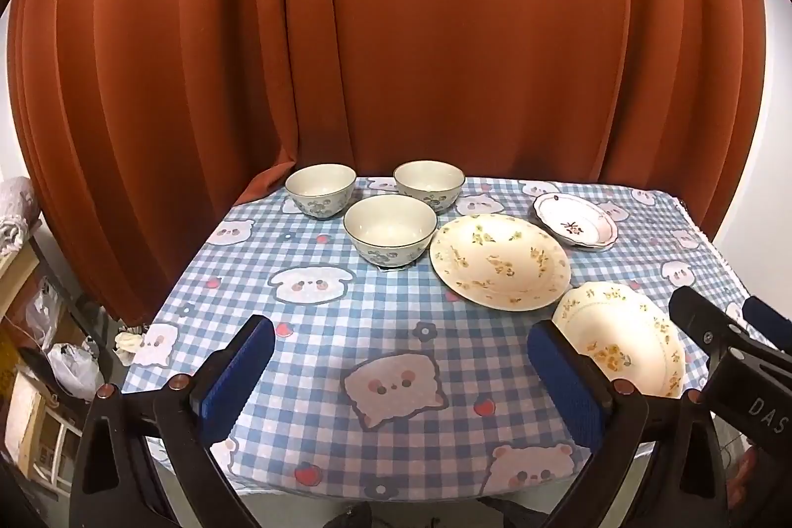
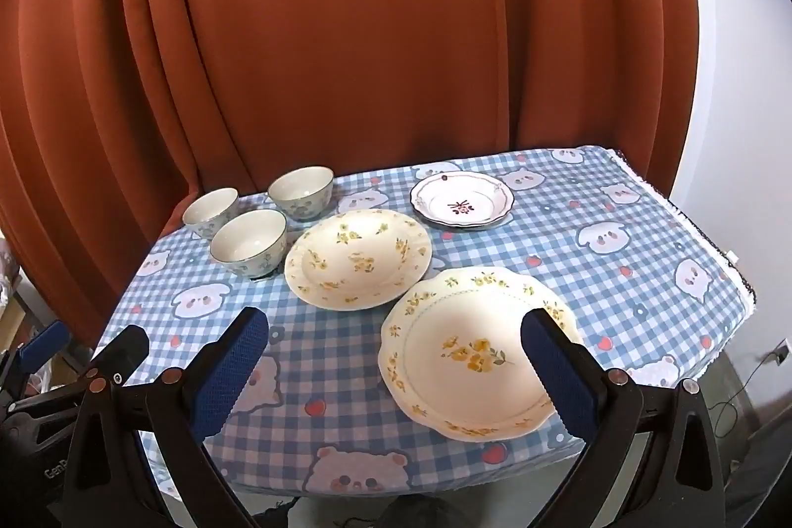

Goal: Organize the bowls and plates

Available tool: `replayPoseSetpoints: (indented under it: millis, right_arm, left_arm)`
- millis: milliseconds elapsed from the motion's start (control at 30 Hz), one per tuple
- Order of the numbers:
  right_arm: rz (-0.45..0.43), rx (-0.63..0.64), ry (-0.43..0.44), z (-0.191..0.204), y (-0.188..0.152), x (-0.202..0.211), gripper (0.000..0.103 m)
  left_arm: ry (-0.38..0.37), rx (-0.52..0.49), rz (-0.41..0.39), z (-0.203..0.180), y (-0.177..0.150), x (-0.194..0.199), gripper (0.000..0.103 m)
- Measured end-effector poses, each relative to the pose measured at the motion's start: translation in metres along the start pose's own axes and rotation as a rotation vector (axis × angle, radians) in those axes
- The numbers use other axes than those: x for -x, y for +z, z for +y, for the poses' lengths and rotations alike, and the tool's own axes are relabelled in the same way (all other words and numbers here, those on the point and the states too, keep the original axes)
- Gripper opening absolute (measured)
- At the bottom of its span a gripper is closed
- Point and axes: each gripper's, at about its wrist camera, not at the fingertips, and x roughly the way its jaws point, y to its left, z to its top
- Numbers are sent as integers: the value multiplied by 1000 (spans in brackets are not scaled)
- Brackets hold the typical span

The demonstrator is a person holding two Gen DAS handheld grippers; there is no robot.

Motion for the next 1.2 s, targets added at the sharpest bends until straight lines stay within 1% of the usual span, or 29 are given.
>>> replayPoseSetpoints:
  millis: [267,767,933,1200]
  right_arm:
    - [-18,9,4,2,1,0,103]
    - [-23,40,15,8,3,-9,103]
    - [0,46,20,8,2,-16,103]
    - [3,56,14,9,4,-20,103]
  left_arm:
    - [13,-20,-3,-2,2,-1,103]
    - [30,-17,0,0,3,-5,103]
    - [38,-13,6,-1,3,-7,103]
    - [31,-12,14,-2,-1,-10,102]
